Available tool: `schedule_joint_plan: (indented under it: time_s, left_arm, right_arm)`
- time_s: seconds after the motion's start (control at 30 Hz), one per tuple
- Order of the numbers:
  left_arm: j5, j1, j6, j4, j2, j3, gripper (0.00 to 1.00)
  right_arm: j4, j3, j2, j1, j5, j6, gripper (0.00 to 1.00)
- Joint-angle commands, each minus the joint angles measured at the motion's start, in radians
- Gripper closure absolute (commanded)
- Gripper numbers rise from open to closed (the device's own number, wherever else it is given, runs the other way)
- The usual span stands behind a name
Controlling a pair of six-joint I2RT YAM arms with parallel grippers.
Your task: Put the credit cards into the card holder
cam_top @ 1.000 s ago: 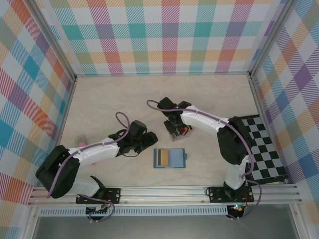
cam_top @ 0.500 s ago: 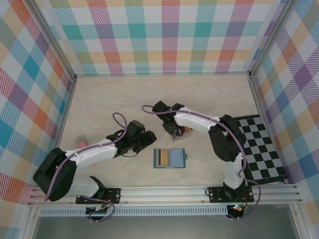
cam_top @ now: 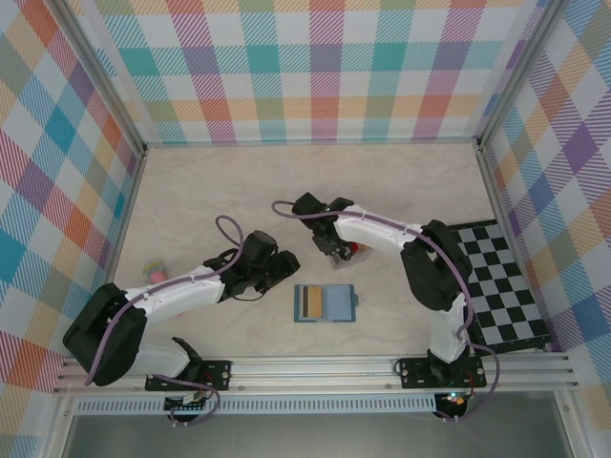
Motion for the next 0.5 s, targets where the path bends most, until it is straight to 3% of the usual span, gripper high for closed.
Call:
schedule_joint_plan:
  time_s: [0.0, 0.47]
  left_arm:
    - [0.000, 0.007, -0.009, -0.008, -0.019, -0.013, 0.32]
    - [0.007, 0.009, -0.011, -0.013, -0.035, -0.024, 0.31]
  right_arm:
    - [-0.027, 0.012, -0.038, -0.002, 0.021, 0.002, 0.80]
    - [-0.049, 0.009, -0.107, -0.003, -0.078, 0.051, 0.92]
